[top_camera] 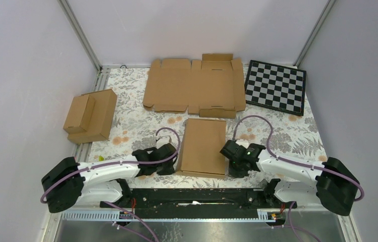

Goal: Fold the paper box

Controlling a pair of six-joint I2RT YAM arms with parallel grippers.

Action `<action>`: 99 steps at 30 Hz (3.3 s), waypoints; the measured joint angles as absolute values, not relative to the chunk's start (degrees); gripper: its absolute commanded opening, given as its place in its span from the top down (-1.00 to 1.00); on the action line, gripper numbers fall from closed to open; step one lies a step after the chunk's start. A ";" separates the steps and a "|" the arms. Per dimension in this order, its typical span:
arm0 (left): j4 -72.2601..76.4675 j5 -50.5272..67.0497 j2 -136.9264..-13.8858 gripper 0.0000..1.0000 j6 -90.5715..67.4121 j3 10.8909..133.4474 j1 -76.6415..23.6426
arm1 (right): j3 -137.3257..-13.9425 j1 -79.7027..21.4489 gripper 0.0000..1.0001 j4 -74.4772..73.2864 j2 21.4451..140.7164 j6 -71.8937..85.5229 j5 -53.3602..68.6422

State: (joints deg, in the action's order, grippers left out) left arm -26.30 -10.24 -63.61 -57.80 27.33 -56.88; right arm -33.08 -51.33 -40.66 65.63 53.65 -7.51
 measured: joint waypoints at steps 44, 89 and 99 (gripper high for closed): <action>-18.20 -11.79 -69.78 1.00 -60.99 28.58 -64.25 | -37.30 -60.51 1.00 -37.43 71.29 56.75 -8.82; -23.53 -27.07 -48.66 -0.98 -46.48 30.20 -46.33 | -45.15 -48.18 -0.99 -33.36 58.28 44.25 -34.04; -4.32 -29.19 -55.70 -0.93 -30.79 28.29 -25.80 | -34.52 -15.53 -0.99 -3.55 58.76 30.24 -29.74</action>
